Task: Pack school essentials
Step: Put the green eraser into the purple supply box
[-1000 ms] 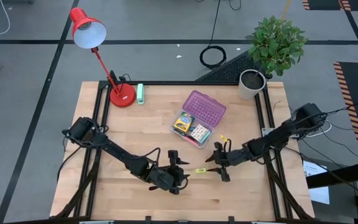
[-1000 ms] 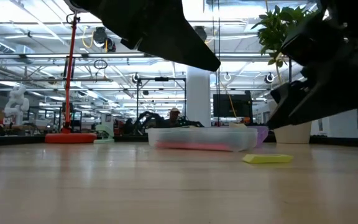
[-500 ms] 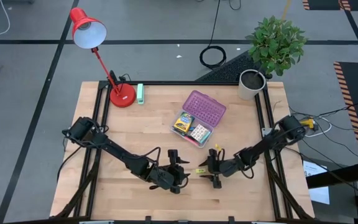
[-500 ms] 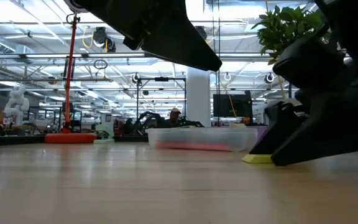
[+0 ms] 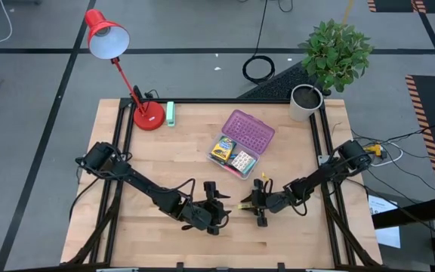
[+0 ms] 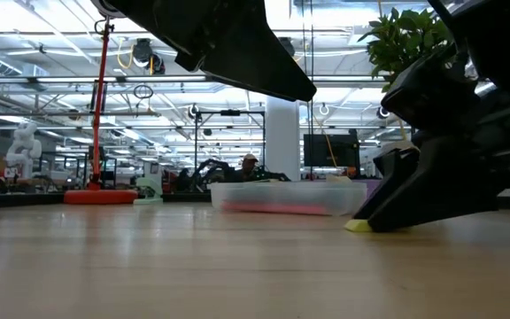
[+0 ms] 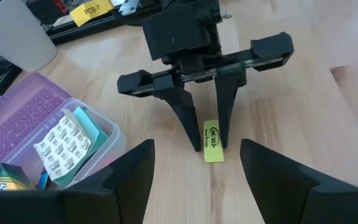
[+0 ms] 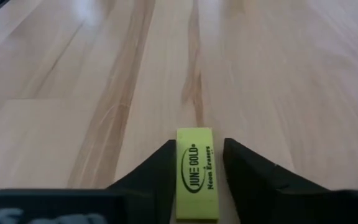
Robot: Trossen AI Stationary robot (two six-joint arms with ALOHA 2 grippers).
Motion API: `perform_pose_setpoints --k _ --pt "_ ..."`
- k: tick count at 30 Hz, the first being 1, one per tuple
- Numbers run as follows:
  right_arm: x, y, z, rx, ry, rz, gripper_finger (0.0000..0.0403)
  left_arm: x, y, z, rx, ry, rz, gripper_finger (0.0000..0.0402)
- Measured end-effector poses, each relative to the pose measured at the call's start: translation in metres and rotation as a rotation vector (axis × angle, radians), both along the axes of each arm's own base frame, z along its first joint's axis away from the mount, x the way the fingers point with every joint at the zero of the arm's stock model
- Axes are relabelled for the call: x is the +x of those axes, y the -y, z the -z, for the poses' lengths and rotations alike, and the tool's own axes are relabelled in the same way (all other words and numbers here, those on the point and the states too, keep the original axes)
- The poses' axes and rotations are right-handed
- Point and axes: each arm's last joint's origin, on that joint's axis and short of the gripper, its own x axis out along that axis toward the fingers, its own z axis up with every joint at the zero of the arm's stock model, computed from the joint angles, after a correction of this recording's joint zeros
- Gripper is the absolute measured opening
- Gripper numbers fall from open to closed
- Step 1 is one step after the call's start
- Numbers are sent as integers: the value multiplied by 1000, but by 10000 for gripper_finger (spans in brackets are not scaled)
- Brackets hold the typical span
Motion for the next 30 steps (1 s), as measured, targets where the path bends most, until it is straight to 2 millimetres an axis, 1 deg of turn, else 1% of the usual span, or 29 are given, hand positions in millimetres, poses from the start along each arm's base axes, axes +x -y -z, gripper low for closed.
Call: perform_pose_setpoints --k 5,9,13,17,23,26,30 --pt "-1 0 0 0 -5 -2 97 0 0 0 0 0 -1 239" --pt "-1 0 0 3 -4 -6 82 0 0 0 -8 1 -5 239" --pt "0 0 0 11 5 -11 81 0 0 0 -15 3 -9 239" --pt "0 -1 -5 33 14 -34 86 0 0 0 -2 0 1 239" --pt "-2 -2 -22 87 17 -100 84 1 1 0 44 -10 53 239" --pt "-1 -1 -35 117 47 -115 83 2 2 -2 61 5 84 239" --pt "-2 4 -48 148 57 -122 84 4 6 -7 131 41 159 239"
